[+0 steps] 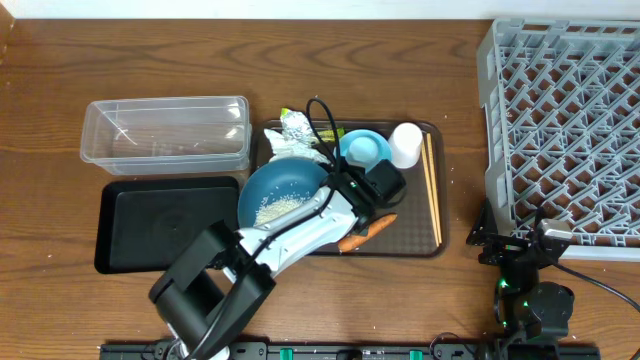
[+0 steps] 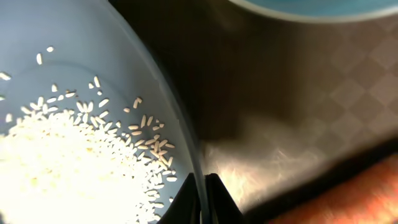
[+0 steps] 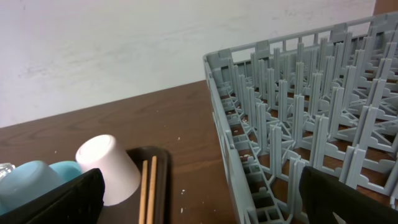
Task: Sort waste into correct bins and load items into the dishwasher rack
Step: 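Grasp the blue bowl rim with the left gripper, then lift the blue bowl and carry it left over the black tray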
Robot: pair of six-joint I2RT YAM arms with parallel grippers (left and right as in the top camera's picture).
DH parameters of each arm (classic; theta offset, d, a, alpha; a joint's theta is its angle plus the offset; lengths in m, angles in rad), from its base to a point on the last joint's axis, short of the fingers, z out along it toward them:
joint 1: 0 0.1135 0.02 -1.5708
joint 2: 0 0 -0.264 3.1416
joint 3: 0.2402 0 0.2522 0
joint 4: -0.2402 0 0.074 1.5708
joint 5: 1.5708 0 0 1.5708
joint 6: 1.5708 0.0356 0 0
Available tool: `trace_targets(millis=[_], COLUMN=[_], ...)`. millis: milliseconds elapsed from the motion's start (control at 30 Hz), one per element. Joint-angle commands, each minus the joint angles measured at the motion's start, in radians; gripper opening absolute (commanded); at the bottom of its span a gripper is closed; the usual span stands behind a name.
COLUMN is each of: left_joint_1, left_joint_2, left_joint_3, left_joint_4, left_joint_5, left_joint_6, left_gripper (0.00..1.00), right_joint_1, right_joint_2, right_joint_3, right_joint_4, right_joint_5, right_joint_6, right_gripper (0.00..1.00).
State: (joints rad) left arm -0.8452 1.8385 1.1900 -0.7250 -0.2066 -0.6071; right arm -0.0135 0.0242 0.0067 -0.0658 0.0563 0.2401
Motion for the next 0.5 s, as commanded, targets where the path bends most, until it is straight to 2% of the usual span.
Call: trace_targets(millis=[0,467], left_joint_1=[0.004,0.004], left_joint_2=[-0.06,-0.177], left_joint_3=[0.021,0.021], left_joint_4=[-0.035,-0.098], left_joint_5=[-0.031,-0.031], left_joint_6=[0.027,0.027], left_gripper=[0.06,0.06], right_joint_1=[0.016,0.016], right_joint_2=[-0.004,-0.004], right_joint_3=[-0.001,-0.001], right_joint_4=[-0.005,-0.005], right_joint_5=[0.003,0.003], right_joint_6=[-0.013,-0.013], right_gripper=[0.99,0.99])
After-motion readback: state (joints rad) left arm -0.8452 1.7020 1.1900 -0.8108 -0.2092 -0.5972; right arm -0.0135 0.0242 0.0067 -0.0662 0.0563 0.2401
